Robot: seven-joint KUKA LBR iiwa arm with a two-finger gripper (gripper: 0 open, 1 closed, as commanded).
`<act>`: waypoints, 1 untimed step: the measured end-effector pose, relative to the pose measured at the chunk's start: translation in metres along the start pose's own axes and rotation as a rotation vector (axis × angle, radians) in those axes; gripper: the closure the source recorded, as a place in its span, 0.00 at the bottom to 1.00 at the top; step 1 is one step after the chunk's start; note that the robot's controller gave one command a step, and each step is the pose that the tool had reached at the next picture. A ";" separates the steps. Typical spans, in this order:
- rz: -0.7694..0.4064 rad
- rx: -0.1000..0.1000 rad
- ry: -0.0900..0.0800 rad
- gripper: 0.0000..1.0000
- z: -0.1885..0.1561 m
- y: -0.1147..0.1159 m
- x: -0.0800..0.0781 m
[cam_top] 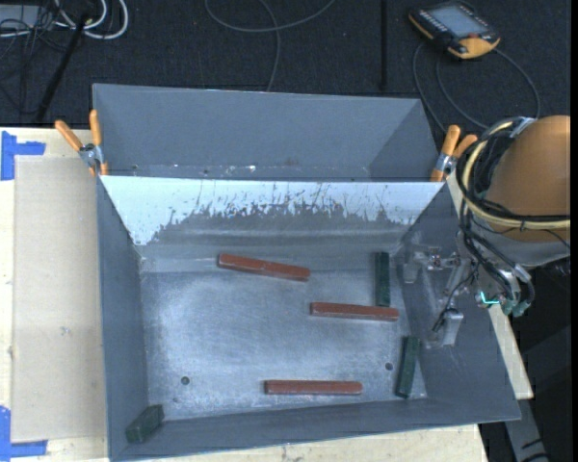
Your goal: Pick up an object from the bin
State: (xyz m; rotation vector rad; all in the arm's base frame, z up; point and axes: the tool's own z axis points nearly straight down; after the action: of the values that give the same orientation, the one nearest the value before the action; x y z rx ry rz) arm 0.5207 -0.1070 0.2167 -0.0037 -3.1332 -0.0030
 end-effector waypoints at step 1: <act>-0.003 0.001 -0.007 0.00 -0.004 0.000 -0.002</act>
Offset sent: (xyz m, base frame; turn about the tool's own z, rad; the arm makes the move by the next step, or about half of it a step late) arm 0.0442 0.0142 -0.1467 -0.0702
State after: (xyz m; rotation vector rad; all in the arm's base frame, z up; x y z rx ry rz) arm 0.5223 -0.1066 0.2205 0.0011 -3.1405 -0.0009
